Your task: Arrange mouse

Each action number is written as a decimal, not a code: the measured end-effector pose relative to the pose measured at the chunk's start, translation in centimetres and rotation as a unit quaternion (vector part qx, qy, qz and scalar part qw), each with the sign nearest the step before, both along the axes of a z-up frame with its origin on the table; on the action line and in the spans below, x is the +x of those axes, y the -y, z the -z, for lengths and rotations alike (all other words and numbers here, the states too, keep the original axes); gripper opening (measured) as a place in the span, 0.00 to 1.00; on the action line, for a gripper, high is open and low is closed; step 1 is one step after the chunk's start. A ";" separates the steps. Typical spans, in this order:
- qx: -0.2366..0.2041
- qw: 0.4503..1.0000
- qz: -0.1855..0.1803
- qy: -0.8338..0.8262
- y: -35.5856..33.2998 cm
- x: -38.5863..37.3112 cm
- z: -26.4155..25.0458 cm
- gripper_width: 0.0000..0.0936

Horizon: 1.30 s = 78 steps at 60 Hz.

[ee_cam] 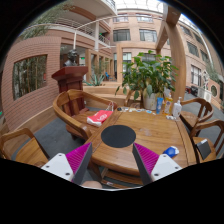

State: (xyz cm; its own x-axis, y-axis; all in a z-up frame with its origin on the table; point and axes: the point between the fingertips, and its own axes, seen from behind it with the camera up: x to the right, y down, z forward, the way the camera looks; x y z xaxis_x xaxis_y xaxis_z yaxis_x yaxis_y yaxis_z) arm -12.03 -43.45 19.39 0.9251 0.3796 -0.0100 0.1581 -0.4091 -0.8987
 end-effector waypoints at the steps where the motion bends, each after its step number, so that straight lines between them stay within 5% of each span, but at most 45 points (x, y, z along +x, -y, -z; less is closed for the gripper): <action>1: -0.003 1.000 0.002 0.001 0.1 0.1 0.4 0.89; 15: -0.062 0.997 0.047 0.026 -1.5 6.4 9.1 0.88; 30: -0.103 0.983 0.140 0.054 -5.8 16.9 17.4 0.89; 42: -0.080 0.976 0.196 0.044 -12.0 22.9 18.8 0.90; 66: -0.087 0.968 0.235 0.015 -21.3 25.5 20.3 0.90; 71: -0.083 0.967 0.239 0.027 -22.5 25.2 20.5 0.83; 78: -0.072 0.967 0.241 0.035 -23.8 25.1 20.3 0.58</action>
State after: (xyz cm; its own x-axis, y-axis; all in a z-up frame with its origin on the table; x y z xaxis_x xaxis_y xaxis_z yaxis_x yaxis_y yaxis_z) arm 13.04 -19.67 -0.92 0.9945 -0.0969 0.0392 -0.0233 -0.5711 -0.8205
